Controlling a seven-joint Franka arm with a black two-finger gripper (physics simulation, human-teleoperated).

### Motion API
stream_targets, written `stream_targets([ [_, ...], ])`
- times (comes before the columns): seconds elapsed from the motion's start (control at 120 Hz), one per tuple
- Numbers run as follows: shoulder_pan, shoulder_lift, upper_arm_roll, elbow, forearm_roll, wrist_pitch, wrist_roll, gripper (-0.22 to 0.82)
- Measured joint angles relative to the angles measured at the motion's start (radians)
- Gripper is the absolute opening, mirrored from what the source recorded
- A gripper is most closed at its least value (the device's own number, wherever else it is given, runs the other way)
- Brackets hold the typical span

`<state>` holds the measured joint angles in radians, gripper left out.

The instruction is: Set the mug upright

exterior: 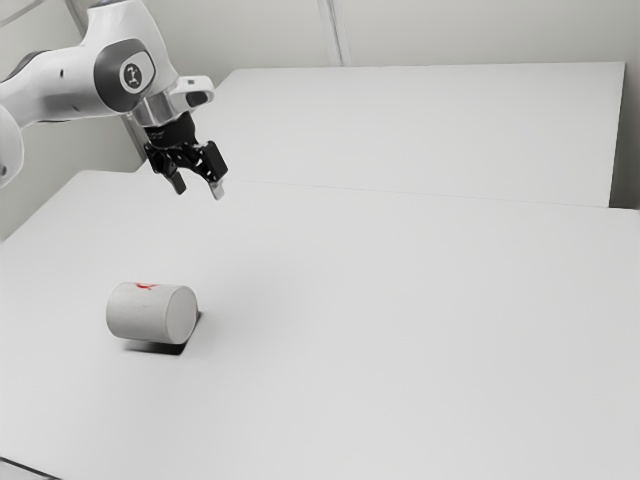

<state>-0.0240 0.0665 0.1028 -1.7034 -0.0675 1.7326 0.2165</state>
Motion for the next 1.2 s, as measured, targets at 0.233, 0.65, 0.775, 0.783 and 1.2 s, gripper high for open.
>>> stream_targets([
  [0.233, -0.001, 0.0, -0.001, 0.003, -0.001, 0.002, 0.008, 0.6],
  [0.65, 0.165, -0.024, 0.109, 0.006, -0.252, -0.155, 0.081, 0.6],
  [0.775, 0.333, 0.02, 0.111, 0.011, -0.331, -0.202, 0.147, 0.6],
  [0.783, 0.343, 0.024, 0.112, 0.011, -0.336, -0.205, 0.152, 0.6],
  [1.2, 0.6, 0.248, 0.108, -0.032, -0.587, -0.291, 0.436, 0.6],
])
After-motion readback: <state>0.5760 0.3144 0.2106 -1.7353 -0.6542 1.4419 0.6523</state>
